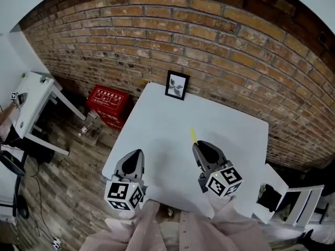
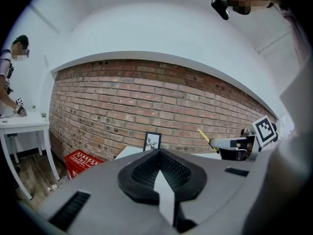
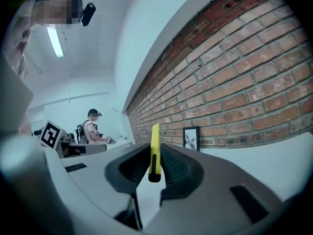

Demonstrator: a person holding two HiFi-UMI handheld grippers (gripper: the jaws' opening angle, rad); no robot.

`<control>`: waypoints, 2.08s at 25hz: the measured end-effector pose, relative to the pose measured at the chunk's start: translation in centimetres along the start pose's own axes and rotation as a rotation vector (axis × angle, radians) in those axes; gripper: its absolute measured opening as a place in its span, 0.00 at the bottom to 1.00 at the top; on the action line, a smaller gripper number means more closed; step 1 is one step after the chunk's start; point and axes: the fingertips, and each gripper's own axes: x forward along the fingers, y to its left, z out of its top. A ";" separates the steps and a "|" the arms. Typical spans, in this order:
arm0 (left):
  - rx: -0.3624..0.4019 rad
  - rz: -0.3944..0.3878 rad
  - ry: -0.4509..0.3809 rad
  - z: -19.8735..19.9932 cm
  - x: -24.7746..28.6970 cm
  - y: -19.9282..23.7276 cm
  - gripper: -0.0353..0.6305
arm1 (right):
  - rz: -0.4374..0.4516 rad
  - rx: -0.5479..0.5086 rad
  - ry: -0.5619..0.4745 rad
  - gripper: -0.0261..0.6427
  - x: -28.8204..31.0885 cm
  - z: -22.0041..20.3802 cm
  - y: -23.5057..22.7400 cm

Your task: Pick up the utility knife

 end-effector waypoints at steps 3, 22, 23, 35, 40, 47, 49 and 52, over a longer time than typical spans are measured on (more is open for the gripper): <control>0.010 -0.003 -0.031 1.2 -0.2 0.0 0.04 | -0.008 -0.004 -0.051 0.14 -0.8 1.9 0.1; 0.095 0.022 -0.156 6.6 -2.7 -0.8 0.04 | -0.042 -0.084 -0.237 0.14 -5.4 9.1 -0.2; 0.098 0.022 -0.160 6.7 -2.8 -0.9 0.04 | -0.043 -0.088 -0.245 0.14 -5.6 9.4 -0.2; 0.122 0.033 -0.202 8.5 -3.4 -1.4 0.04 | -0.043 -0.116 -0.284 0.14 -6.7 10.9 -0.4; 0.129 0.035 -0.199 8.5 -3.2 -1.5 0.04 | -0.039 -0.119 -0.282 0.14 -6.7 10.9 -0.5; 0.132 0.034 -0.196 8.4 -3.2 -1.3 0.04 | -0.039 -0.132 -0.272 0.14 -6.5 10.7 -0.2; 0.134 0.033 -0.195 8.4 -3.2 -1.3 0.04 | -0.039 -0.135 -0.270 0.14 -6.5 10.6 -0.2; 0.136 0.032 -0.196 8.4 -3.2 -1.3 0.04 | -0.040 -0.141 -0.270 0.14 -6.5 10.6 -0.1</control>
